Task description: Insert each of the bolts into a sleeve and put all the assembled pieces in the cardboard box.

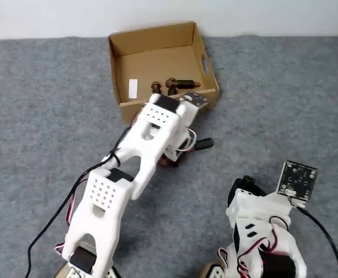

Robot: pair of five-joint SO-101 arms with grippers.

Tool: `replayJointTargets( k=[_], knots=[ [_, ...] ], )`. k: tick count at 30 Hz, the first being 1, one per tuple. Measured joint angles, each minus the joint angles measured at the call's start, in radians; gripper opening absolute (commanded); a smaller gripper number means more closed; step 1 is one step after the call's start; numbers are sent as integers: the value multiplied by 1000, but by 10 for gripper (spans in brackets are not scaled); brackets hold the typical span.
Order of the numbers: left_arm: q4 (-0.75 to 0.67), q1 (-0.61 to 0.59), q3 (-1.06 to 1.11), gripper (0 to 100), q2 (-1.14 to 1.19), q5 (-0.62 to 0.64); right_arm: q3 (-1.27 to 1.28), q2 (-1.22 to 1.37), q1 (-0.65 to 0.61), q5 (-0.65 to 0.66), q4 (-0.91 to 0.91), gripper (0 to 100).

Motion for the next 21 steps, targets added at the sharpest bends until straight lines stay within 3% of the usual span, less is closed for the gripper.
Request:
replayJointTargets(
  k=[11, 21],
  knots=[
    [37, -14, 3, 5, -222, 325, 0, 0, 0, 0, 0, 8],
    [98, -126, 118, 6, -331, 870, 0, 0, 0, 0, 0, 8]
  ],
)
